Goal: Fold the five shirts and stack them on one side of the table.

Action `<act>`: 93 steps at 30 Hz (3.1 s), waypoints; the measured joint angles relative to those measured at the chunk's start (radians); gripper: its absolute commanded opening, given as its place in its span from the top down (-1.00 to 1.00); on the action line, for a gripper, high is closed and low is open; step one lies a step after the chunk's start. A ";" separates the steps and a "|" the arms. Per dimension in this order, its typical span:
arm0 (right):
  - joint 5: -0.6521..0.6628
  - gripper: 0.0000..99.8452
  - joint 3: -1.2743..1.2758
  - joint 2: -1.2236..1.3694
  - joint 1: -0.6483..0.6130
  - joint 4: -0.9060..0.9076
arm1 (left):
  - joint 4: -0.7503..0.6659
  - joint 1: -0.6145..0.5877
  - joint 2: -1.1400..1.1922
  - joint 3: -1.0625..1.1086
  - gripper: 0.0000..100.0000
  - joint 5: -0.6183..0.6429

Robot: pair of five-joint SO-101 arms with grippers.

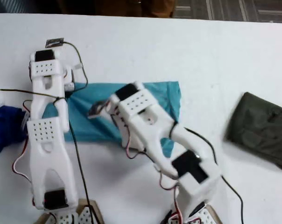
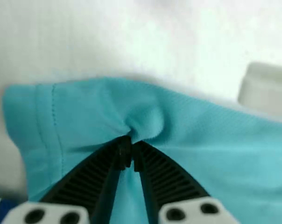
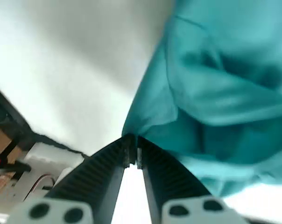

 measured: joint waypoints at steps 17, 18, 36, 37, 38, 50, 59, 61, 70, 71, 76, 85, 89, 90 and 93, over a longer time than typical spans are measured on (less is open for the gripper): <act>0.063 0.96 -0.595 0.451 0.341 0.000 | 0.000 0.000 0.000 0.000 0.95 0.000; 0.064 0.96 -0.611 0.488 0.339 0.000 | 0.000 0.000 0.000 0.000 0.95 0.000; 0.333 0.96 -0.094 0.232 0.365 0.000 | 0.000 0.000 0.000 0.000 0.95 0.000; 0.344 0.96 -0.041 0.201 0.365 0.000 | 0.000 0.000 0.000 0.000 0.95 0.000; 0.354 0.96 0.003 0.172 0.364 0.000 | 0.000 0.000 0.000 0.000 0.95 0.000; 0.247 0.96 -0.252 0.000 0.319 0.000 | 0.000 0.000 0.000 0.000 0.95 0.000; 0.147 0.96 -0.459 0.351 0.229 -0.084 | 0.000 0.000 0.000 0.000 0.95 0.000; 0.149 0.96 -0.508 0.443 0.212 -0.074 | 0.000 0.000 0.000 0.000 0.95 0.000; 0.147 0.96 -0.466 0.512 0.192 0.000 | 0.000 0.000 0.000 0.000 0.95 0.000; 0.153 0.96 -0.420 0.491 0.183 0.000 | 0.000 0.000 0.000 0.000 0.95 0.000; 0.180 0.96 -0.124 0.279 0.121 0.000 | 0.000 0.000 0.000 0.000 0.95 0.000; 0.192 0.96 0.186 -0.101 0.106 0.000 | 0.000 0.000 0.000 0.000 0.95 0.000; 0.193 0.96 0.107 -0.127 0.178 -0.040 | 0.000 0.000 0.000 0.000 0.95 0.000; 0.195 0.96 0.075 -0.117 0.206 -0.064 | 0.000 0.000 0.000 0.000 0.95 0.000; 0.193 0.96 -0.023 -0.023 0.304 -0.163 | 0.000 0.000 0.000 0.000 0.95 0.000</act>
